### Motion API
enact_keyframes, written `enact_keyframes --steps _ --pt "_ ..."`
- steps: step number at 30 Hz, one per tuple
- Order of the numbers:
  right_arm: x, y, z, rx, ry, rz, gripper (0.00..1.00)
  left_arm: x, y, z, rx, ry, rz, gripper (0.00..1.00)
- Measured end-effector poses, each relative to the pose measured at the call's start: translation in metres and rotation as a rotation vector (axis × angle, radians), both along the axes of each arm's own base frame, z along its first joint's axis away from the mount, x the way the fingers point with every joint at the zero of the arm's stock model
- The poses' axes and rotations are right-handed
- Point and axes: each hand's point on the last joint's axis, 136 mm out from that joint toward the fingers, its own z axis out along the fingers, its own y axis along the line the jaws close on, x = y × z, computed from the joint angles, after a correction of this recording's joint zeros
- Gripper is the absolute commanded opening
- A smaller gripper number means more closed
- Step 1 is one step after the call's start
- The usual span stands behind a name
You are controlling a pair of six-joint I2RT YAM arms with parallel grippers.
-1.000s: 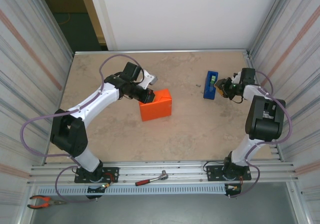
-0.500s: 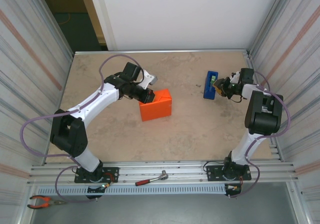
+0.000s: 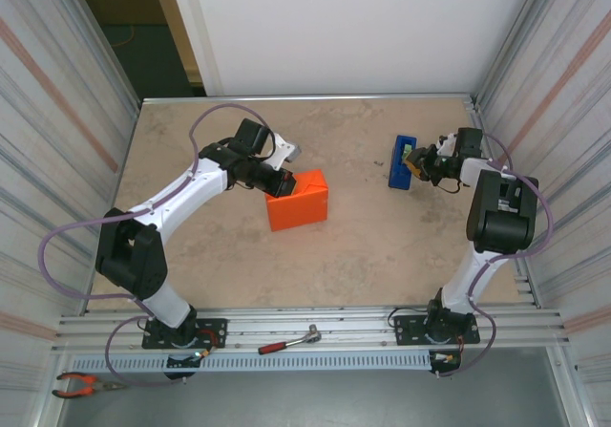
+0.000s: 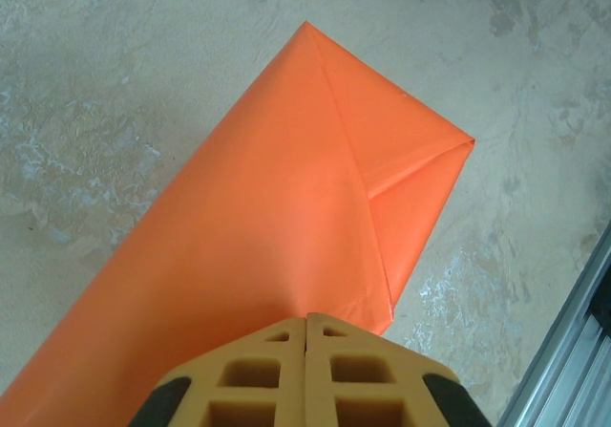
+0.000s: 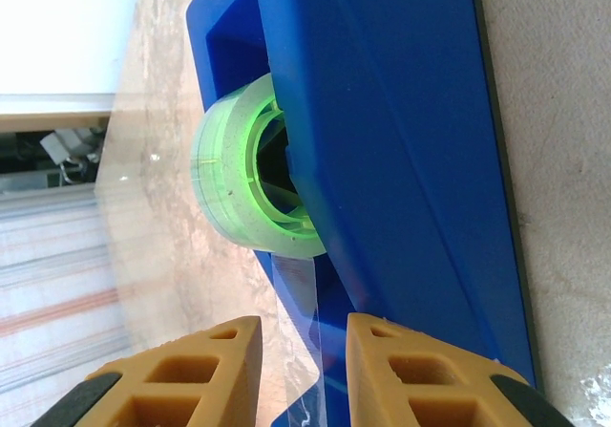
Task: Wrap the gift box in paper
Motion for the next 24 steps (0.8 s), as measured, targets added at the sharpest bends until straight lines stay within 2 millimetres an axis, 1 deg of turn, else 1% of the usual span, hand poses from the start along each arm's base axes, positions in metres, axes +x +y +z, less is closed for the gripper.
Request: enact_keyframes --steps 11,16,20,22,24 --pt "0.0038 0.0035 0.0006 0.026 -0.01 0.02 0.27 -0.0001 -0.0001 0.0 0.0 0.0 0.0 0.0" --pt "0.0042 0.004 0.0006 0.03 -0.013 0.024 0.22 -0.0001 -0.0001 0.0 0.0 0.0 0.0 0.0" --pt "0.004 0.0037 -0.0019 0.03 -0.013 0.022 0.15 -0.0001 -0.0001 0.0 0.0 0.0 0.0 0.0" --pt "0.0029 0.0032 -0.0033 0.031 -0.01 0.021 0.16 -0.0002 -0.0001 0.0 0.0 0.0 0.0 0.0" --pt "0.0026 0.0036 -0.0035 0.034 -0.012 0.022 0.19 -0.0001 -0.0001 0.0 0.0 0.0 0.0 0.0"
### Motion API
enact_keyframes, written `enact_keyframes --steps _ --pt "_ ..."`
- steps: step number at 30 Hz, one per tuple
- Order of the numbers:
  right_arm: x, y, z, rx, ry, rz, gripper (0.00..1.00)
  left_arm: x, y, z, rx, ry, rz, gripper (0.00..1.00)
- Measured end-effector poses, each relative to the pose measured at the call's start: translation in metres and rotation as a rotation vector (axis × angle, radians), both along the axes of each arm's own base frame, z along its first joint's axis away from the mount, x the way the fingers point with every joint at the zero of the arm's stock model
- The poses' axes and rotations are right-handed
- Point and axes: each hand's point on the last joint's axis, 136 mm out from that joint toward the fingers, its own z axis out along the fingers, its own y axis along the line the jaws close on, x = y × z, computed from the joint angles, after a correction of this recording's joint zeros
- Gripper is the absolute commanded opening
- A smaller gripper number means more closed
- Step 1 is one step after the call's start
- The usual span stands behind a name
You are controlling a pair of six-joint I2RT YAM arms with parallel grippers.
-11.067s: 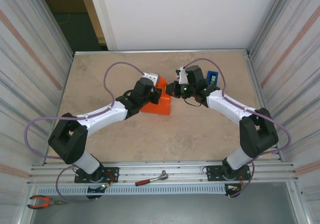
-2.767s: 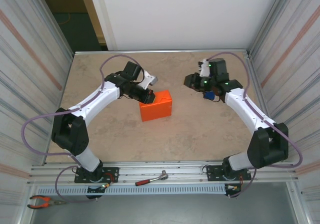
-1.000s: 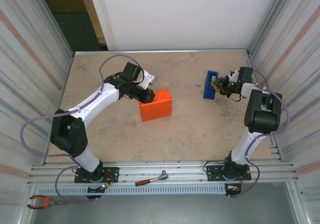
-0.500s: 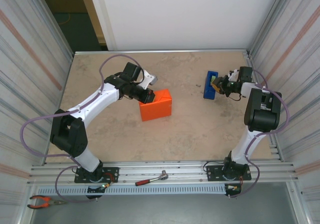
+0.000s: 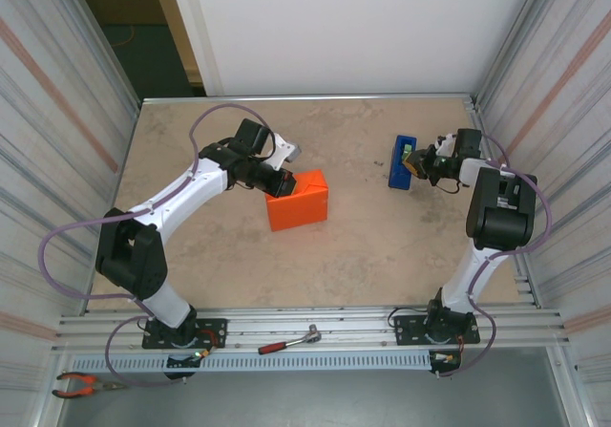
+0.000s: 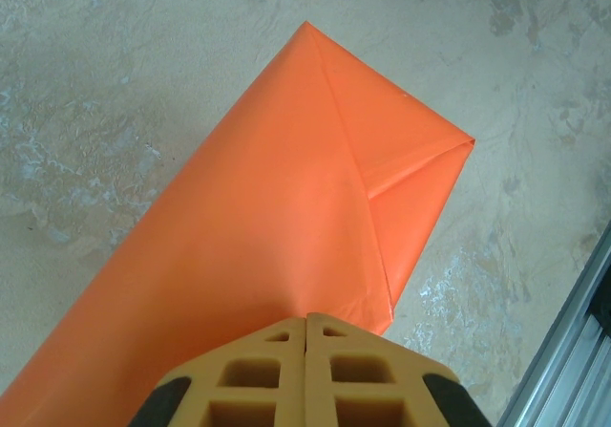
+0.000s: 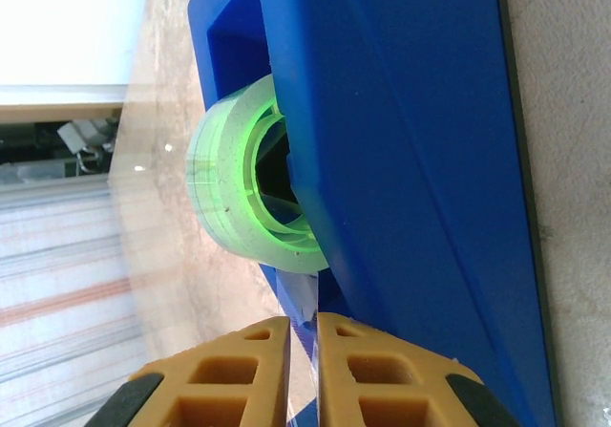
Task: Wrap the gift box in paper
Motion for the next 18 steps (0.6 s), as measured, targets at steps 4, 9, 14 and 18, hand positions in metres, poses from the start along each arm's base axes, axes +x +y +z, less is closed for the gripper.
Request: enact_keyframes --steps 4,9,14,18 --pt "0.0005 0.0008 0.0013 0.011 -0.014 0.004 0.26 0.0 0.0 0.0 0.0 0.0 0.0 0.0" --pt "0.0002 0.0008 0.0032 0.046 -0.047 0.007 0.26 0.0 0.0 0.0 0.0 0.0 0.0 0.0" --pt "-0.0007 0.0007 0.0034 0.076 -0.065 0.001 0.25 0.0 0.0 0.0 0.0 0.0 0.0 0.0" --pt "-0.001 -0.0008 0.0029 0.087 -0.066 -0.009 0.24 0.0 0.0 0.0 0.0 0.0 0.0 0.0"
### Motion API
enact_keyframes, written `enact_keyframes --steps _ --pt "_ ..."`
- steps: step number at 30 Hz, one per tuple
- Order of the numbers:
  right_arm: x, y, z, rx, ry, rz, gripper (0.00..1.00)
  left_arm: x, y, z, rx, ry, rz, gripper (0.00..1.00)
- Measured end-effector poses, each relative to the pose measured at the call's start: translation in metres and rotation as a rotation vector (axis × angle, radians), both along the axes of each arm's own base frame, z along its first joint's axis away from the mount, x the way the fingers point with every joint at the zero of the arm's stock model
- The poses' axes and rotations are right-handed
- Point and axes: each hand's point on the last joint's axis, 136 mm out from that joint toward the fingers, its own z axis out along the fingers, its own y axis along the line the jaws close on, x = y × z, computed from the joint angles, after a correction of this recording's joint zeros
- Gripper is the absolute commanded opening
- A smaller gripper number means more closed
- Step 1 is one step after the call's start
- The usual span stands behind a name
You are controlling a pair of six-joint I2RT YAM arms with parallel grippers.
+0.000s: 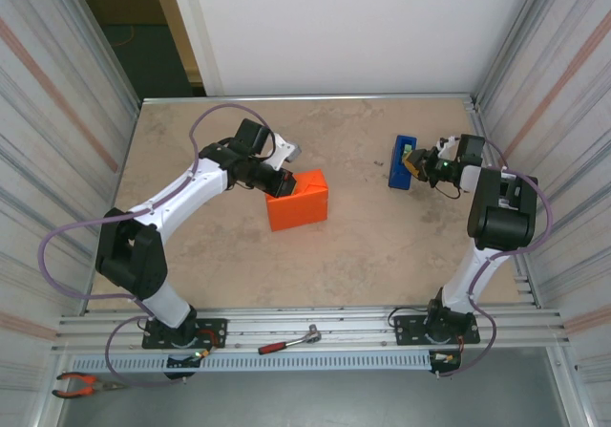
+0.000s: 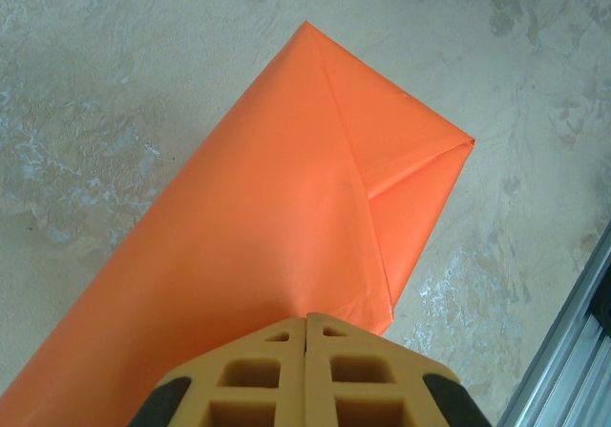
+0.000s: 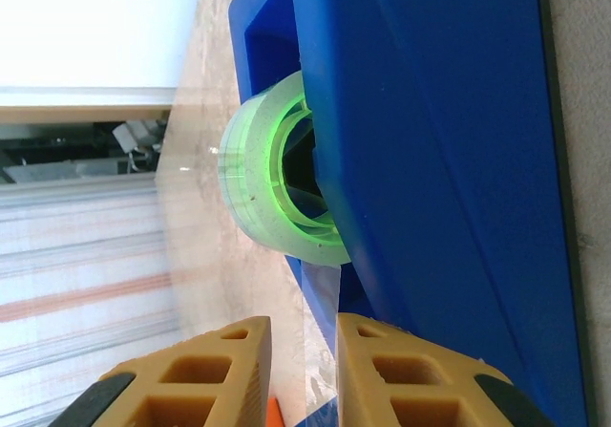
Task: Wrap the gift box in paper
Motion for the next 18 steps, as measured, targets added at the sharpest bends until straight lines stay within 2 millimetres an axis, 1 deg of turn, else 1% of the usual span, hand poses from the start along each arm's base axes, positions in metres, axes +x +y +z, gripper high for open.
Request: enact_keyframes --steps 10,12,13,14,18 --pt "-0.0032 -0.0027 -0.0037 0.008 -0.002 -0.008 0.16 -0.0004 -0.0004 -0.0001 0.001 0.0 -0.002 0.0" --pt "-0.0037 -0.0026 -0.0045 0.009 0.001 -0.009 0.09 -0.0004 -0.0004 -0.0001 0.001 0.0 -0.002 0.0" --pt "-0.0038 -0.0031 -0.0053 0.01 0.008 -0.014 0.03 -0.0004 -0.0004 -0.0001 0.001 0.0 -0.001 0.0" --pt "-0.0044 -0.0032 -0.0065 0.011 0.015 -0.018 0.0 -0.0005 -0.0003 -0.0002 0.001 0.0 -0.001 0.0" --pt "-0.0045 -0.0033 -0.0065 0.016 0.021 -0.023 0.0 -0.0005 -0.0003 -0.0003 0.001 0.0 -0.001 0.0"
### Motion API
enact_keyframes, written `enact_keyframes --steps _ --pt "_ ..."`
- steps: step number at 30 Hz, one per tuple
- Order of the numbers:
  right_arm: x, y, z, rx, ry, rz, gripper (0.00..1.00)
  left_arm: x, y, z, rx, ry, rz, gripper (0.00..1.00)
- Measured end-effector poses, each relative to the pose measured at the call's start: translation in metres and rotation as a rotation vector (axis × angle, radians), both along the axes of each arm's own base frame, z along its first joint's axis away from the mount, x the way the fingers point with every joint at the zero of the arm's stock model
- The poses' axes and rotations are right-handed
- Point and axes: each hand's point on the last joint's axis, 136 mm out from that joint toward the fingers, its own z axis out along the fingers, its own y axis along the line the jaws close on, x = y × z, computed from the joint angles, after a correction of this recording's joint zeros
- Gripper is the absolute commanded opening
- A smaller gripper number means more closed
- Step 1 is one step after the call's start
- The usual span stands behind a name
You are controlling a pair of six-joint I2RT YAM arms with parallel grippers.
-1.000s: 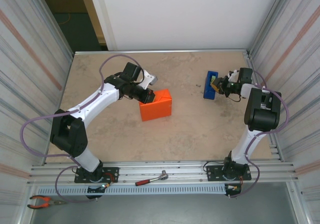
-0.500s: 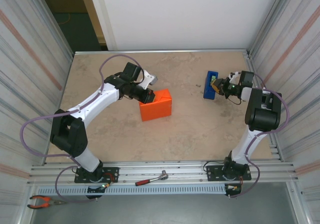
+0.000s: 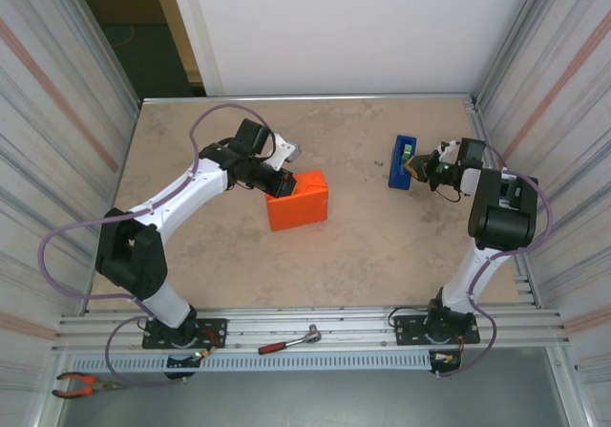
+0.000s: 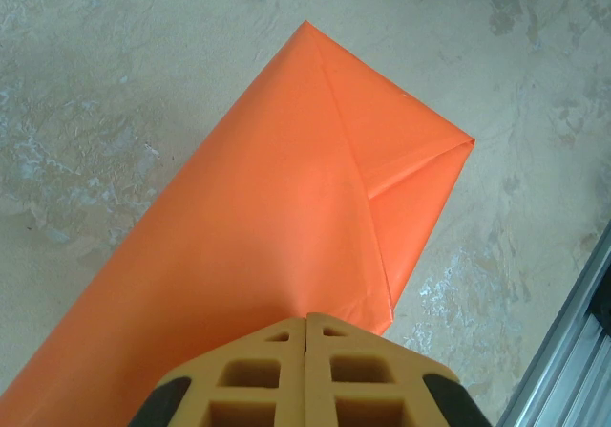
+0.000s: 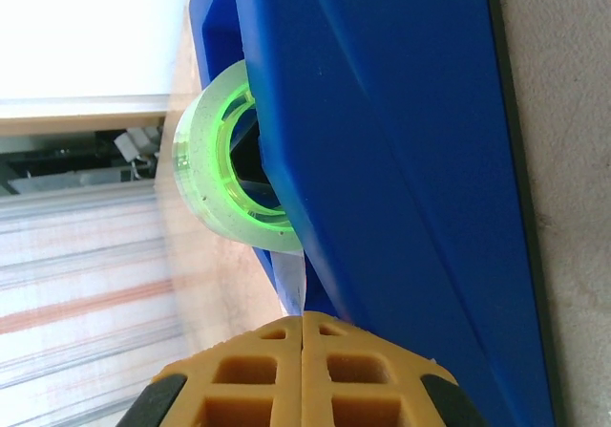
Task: Wrap the gift box in paper
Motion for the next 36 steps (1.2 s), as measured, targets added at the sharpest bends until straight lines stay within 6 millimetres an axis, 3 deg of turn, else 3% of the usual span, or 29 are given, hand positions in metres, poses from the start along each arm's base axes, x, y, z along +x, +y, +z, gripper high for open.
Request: enact_keyframes --steps 6,18,29,36 --pt "-0.001 0.0 0.005 0.014 0.006 -0.019 0.0 0.0 0.0 0.0 0.0 0.0 0.0 0.0" --pt "-0.006 0.007 0.045 -0.004 -0.046 -0.043 0.0 0.0 0.0 0.0 0.0 0.0 0.0 0.0" --pt "-0.032 0.012 0.036 0.015 0.018 -0.076 0.0 0.0 0.0 0.0 0.0 0.0 0.0 0.0" --pt "-0.044 0.016 0.042 0.004 0.016 -0.091 0.0 0.0 0.0 0.0 0.0 0.0 -0.001 0.0"
